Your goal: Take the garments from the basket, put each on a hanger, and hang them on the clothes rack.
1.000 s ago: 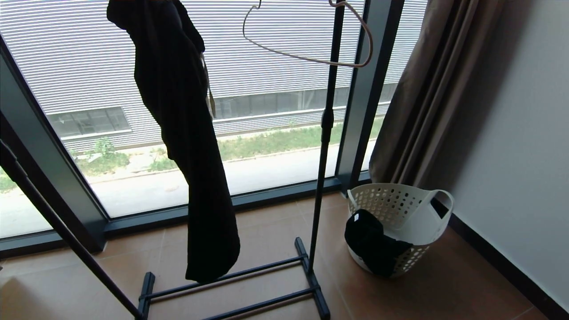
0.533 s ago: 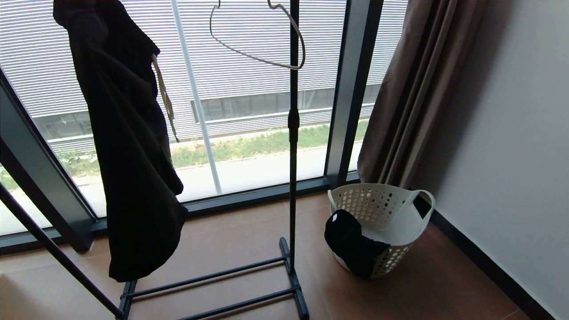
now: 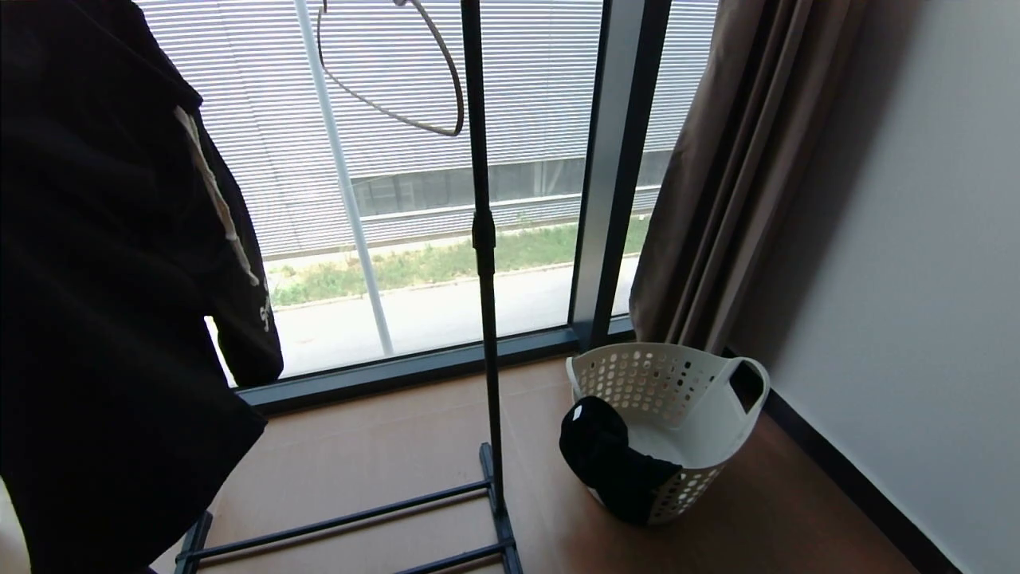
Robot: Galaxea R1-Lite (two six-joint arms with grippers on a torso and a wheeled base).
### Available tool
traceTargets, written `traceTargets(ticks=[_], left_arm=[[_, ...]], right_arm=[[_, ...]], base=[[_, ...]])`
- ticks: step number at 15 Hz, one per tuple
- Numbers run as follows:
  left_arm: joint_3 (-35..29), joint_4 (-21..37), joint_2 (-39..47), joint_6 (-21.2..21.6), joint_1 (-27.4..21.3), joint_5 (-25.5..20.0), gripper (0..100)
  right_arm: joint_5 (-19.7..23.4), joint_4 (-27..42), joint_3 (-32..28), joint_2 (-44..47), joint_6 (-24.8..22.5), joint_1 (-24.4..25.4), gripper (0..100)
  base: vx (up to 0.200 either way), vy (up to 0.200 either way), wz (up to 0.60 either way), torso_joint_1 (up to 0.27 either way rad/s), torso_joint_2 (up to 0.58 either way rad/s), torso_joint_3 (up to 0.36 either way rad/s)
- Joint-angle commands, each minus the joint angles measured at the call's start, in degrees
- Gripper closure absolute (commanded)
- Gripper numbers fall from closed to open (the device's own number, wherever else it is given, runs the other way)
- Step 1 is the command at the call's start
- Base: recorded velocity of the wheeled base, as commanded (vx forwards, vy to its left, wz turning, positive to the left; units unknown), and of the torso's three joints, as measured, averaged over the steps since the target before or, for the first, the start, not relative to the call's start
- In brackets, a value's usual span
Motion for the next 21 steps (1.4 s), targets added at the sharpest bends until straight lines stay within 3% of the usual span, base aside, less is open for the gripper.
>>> traceTargets(ticks=[1, 12, 21], left_arm=[[0.0, 0.0, 0.0, 0.1, 0.0, 0.0, 0], [0.0, 0.1, 0.1, 3.5, 0.0, -2.5, 0], [0.1, 0.1, 0.1, 4.1, 0.1, -3.6, 0]], right_arm=[[0.1, -0.1, 0.0, 0.1, 0.0, -0.1, 0], [0.1, -0.1, 0.0, 0.1, 0.0, 0.0, 0], [0.0, -0.1, 0.1, 0.1, 0.3, 0.0, 0]], base=[[0.0, 0.0, -0.6, 0.027, 0.01, -0.002], [0.0, 0.0, -0.05, 0.001, 0.0, 0.0], [0.0, 0.0, 0.0, 0.001, 0.0, -0.175]])
